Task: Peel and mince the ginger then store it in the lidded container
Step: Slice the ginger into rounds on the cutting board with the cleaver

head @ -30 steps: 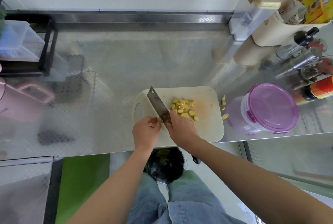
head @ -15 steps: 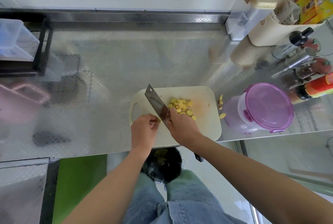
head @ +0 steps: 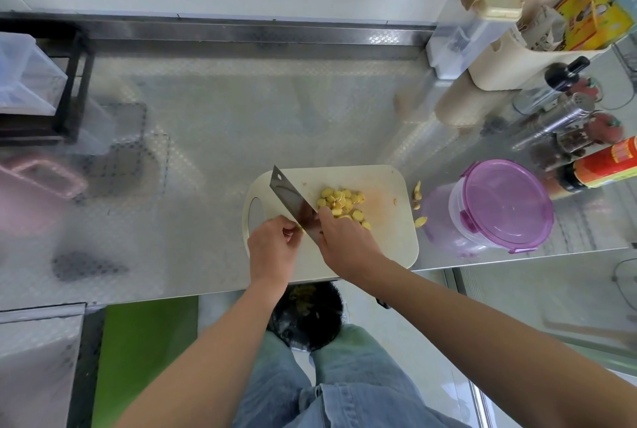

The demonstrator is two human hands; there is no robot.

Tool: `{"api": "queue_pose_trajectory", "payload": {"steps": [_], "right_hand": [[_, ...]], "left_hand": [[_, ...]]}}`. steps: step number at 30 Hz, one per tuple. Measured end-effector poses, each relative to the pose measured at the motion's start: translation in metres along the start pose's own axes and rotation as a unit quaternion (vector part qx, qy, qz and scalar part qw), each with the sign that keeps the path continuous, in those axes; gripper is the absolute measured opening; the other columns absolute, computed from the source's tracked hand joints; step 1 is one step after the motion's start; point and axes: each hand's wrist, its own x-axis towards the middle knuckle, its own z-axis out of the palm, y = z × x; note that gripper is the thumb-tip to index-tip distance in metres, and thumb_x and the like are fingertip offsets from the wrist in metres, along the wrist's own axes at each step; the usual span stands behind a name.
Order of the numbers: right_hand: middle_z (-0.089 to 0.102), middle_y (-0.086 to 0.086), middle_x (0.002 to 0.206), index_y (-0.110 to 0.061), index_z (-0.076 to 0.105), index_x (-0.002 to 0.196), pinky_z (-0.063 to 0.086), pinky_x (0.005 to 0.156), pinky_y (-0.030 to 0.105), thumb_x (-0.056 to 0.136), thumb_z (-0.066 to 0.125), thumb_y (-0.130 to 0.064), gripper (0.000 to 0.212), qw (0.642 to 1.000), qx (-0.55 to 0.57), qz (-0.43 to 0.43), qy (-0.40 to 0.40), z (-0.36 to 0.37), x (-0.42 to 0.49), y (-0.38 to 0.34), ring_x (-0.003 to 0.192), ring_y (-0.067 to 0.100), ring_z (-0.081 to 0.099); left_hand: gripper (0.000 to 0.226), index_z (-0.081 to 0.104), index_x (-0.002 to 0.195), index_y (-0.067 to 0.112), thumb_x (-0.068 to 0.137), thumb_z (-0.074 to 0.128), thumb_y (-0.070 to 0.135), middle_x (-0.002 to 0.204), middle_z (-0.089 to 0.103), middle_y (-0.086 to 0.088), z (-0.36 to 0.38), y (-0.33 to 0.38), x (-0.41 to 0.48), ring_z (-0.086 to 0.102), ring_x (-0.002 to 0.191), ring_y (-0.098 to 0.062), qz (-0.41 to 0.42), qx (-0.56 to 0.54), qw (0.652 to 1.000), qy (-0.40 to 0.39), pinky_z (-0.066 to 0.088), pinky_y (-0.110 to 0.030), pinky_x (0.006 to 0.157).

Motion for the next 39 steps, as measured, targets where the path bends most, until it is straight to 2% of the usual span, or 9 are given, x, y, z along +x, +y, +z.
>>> {"api": "queue_pose_trajectory", "payload": {"steps": [5, 10, 14, 18, 21, 24, 32, 35, 39], "right_hand": [[0.057, 0.008, 0.082, -0.011, 0.038, 0.108, 0.036, 0.058, 0.035, 0.096, 0.04, -0.012, 0.012, 1.0, -0.014, -0.006, 0.0, -0.001, -0.003, 0.0, 0.067, 0.028, 0.047], [0.062, 0.01, 0.087, -0.011, 0.038, 0.114, 0.037, 0.059, 0.034, 0.096, 0.041, -0.01, 0.019, 0.999, -0.036, -0.014, 0.0, 0.0, -0.006, 0.0, 0.072, 0.031, 0.057], [0.052, 0.006, 0.079, -0.013, 0.036, 0.105, 0.035, 0.059, 0.034, 0.095, 0.04, -0.007, 0.012, 1.0, -0.019, 0.007, -0.008, 0.001, -0.002, -0.004, 0.067, 0.027, 0.046], [0.046, 0.004, 0.077, -0.015, 0.032, 0.099, 0.029, 0.054, 0.032, 0.095, 0.04, -0.008, 0.011, 1.0, 0.004, 0.019, -0.016, 0.004, 0.009, -0.003, 0.068, 0.028, 0.045], [0.049, 0.009, 0.076, -0.015, 0.029, 0.094, 0.029, 0.056, 0.033, 0.097, 0.042, -0.016, 0.013, 0.998, 0.057, 0.02, -0.006, 0.008, 0.009, 0.006, 0.067, 0.03, 0.045], [0.056, 0.016, 0.077, -0.015, 0.027, 0.093, 0.034, 0.057, 0.037, 0.099, 0.042, -0.023, 0.018, 0.997, 0.081, 0.014, 0.012, 0.008, 0.005, 0.007, 0.064, 0.032, 0.044], [0.047, 0.007, 0.077, -0.015, 0.027, 0.094, 0.031, 0.058, 0.034, 0.099, 0.042, -0.022, 0.017, 0.999, 0.039, 0.001, 0.013, -0.003, 0.006, -0.002, 0.069, 0.032, 0.045], [0.054, 0.011, 0.083, -0.014, 0.033, 0.099, 0.031, 0.059, 0.034, 0.099, 0.043, -0.019, 0.012, 1.0, 0.017, -0.001, 0.009, -0.002, 0.003, -0.003, 0.079, 0.036, 0.056], [0.06, 0.014, 0.088, -0.016, 0.03, 0.097, 0.031, 0.058, 0.034, 0.098, 0.043, -0.018, 0.013, 1.0, 0.015, 0.006, 0.011, 0.0, 0.002, -0.003, 0.081, 0.036, 0.059]], "left_hand": [[0.003, 0.073, 0.082, 0.009, 0.081, 0.073, 0.011, 0.078, 0.072, -0.006, 0.0, 0.001, 0.0, 0.066, 0.073, -0.023, 0.008, -0.008, 1.0, -0.002, 0.052, -0.035, 0.072], [0.001, 0.072, 0.079, 0.01, 0.079, 0.072, 0.009, 0.077, 0.067, -0.006, 0.002, 0.0, 0.002, 0.062, 0.065, -0.021, 0.017, 0.017, 1.0, -0.011, 0.039, -0.023, 0.063], [0.004, 0.071, 0.073, 0.007, 0.077, 0.072, 0.007, 0.071, 0.063, -0.01, 0.005, 0.0, 0.004, 0.059, 0.06, -0.027, 0.038, 0.045, 0.998, -0.008, 0.037, -0.027, 0.058], [0.007, 0.07, 0.07, 0.007, 0.075, 0.074, 0.007, 0.07, 0.062, -0.011, 0.009, 0.003, 0.006, 0.058, 0.058, -0.03, 0.048, 0.048, 0.998, -0.018, 0.04, -0.029, 0.057], [0.006, 0.071, 0.073, 0.006, 0.076, 0.076, 0.007, 0.071, 0.064, -0.011, 0.005, -0.002, 0.006, 0.06, 0.061, -0.029, 0.066, 0.026, 0.997, -0.019, 0.049, -0.035, 0.06], [0.005, 0.072, 0.076, 0.005, 0.077, 0.076, 0.007, 0.074, 0.066, -0.01, 0.0, -0.006, 0.007, 0.063, 0.063, -0.026, 0.075, 0.021, 0.997, -0.023, 0.051, -0.033, 0.064], [0.008, 0.069, 0.073, 0.007, 0.073, 0.074, 0.001, 0.068, 0.063, -0.008, 0.0, -0.003, 0.004, 0.06, 0.06, -0.025, 0.067, 0.026, 0.997, -0.004, 0.038, -0.025, 0.061], [0.009, 0.068, 0.071, 0.007, 0.073, 0.074, 0.001, 0.067, 0.063, -0.009, 0.001, -0.003, 0.004, 0.06, 0.06, -0.026, 0.064, 0.025, 0.998, 0.0, 0.036, -0.025, 0.06], [0.006, 0.07, 0.075, 0.007, 0.075, 0.074, 0.003, 0.072, 0.066, -0.009, 0.002, -0.005, 0.004, 0.063, 0.062, -0.025, 0.065, 0.016, 0.998, -0.005, 0.042, -0.026, 0.063]]}}
